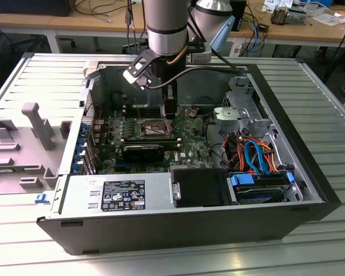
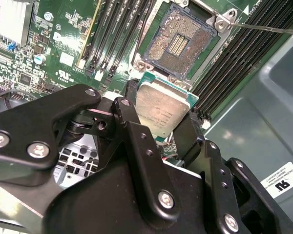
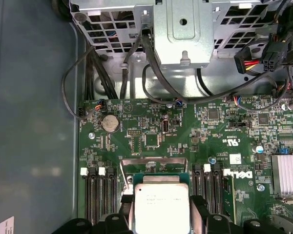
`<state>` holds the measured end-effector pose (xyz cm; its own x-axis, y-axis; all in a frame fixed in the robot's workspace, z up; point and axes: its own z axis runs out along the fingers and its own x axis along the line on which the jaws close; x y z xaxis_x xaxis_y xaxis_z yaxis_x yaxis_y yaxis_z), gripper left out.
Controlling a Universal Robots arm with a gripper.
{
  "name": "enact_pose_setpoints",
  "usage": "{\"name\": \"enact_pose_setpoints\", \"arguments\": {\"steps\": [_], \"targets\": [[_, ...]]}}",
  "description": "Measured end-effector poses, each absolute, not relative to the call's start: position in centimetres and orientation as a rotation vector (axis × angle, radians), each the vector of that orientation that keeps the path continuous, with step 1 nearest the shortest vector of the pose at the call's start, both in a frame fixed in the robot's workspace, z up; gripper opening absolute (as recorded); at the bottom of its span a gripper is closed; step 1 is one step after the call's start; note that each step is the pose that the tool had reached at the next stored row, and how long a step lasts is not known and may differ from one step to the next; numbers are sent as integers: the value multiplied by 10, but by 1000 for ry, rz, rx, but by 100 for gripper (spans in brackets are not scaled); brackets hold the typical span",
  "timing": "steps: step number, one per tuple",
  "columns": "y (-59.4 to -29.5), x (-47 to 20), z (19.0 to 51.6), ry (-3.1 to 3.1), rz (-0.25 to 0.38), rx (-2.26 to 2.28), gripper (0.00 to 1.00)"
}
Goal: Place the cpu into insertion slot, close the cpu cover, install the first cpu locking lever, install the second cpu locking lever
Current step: 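Place the cpu into insertion slot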
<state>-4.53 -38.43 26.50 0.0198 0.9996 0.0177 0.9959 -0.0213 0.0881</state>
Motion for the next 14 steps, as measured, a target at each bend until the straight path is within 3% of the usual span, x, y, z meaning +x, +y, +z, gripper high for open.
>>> {"name": "enact_pose_setpoints", "arguments": {"steps": [14], "targets": [[-384, -48, 264, 2162, 115, 2207, 55]]}}
